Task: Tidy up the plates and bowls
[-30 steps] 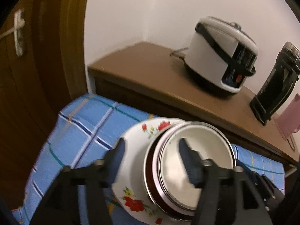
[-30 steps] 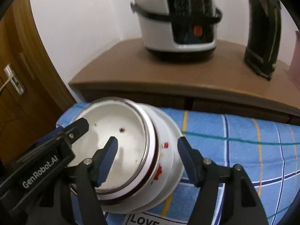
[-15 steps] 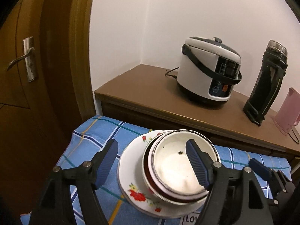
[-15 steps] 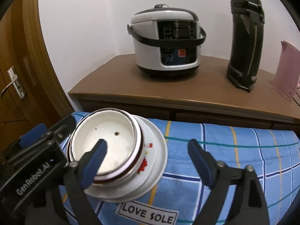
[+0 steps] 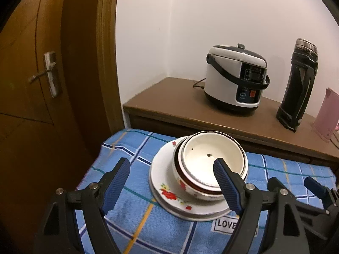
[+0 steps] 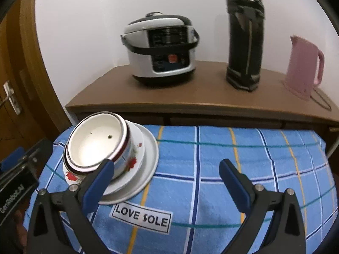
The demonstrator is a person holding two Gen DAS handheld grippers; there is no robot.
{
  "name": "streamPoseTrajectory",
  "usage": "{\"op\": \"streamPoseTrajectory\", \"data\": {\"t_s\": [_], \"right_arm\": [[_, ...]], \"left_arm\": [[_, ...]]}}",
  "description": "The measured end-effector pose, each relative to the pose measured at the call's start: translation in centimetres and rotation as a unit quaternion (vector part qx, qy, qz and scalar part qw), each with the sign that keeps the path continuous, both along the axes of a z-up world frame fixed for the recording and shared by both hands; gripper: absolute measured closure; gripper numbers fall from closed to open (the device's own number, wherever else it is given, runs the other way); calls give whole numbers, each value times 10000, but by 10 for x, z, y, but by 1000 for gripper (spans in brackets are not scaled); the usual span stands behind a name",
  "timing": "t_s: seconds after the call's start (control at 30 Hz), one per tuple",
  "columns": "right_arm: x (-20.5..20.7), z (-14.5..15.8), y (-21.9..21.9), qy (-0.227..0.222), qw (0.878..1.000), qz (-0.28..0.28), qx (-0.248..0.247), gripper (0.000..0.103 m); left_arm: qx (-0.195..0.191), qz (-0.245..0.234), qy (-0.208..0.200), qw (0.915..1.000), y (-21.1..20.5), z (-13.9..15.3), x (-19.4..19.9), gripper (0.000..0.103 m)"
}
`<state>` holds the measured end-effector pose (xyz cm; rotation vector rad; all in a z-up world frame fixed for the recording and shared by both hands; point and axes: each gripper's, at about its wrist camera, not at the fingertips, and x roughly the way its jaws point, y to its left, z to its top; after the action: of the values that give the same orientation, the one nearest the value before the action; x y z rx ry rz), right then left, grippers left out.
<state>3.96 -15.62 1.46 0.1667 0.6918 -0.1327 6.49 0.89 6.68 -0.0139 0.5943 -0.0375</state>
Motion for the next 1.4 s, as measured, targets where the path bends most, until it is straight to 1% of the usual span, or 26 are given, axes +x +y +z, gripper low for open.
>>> {"op": "streamPoseTrajectory", "data": {"t_s": [0.17, 0.37, 0.43, 0.6, 0.87, 1.0, 1.13, 1.4], "right_arm": [[-16, 6, -2, -126, 9999, -10, 40, 2], [-41, 18, -2, -429, 9991, -4, 28, 0], [-49, 21, -4, -546, 9985, -39, 9, 0], [-61, 26, -11, -588, 9981, -150, -68, 0], [-80, 28, -24, -643, 9975, -266, 124, 0], [-88, 30, -23, -679, 9974, -254, 43, 0], [-96, 32, -26, -715, 9970, -260, 128, 0], [-108, 36, -22, -817, 9964, -207, 60, 0]], "left_arm": [[389, 92, -174, 9990, -8, 3, -14, 20], [487, 15, -163, 9987, -19, -1, -26, 20], [472, 3, -159, 9988, -21, -1, -29, 20], [465, -67, -192, 9987, -28, 2, -39, 20], [452, -127, -153, 9988, -36, 2, -51, 20], [426, -149, -89, 9989, -39, -1, -56, 20], [376, -238, -58, 9990, -43, -2, -63, 20], [345, -213, -152, 9991, -42, -1, -78, 20]]}}
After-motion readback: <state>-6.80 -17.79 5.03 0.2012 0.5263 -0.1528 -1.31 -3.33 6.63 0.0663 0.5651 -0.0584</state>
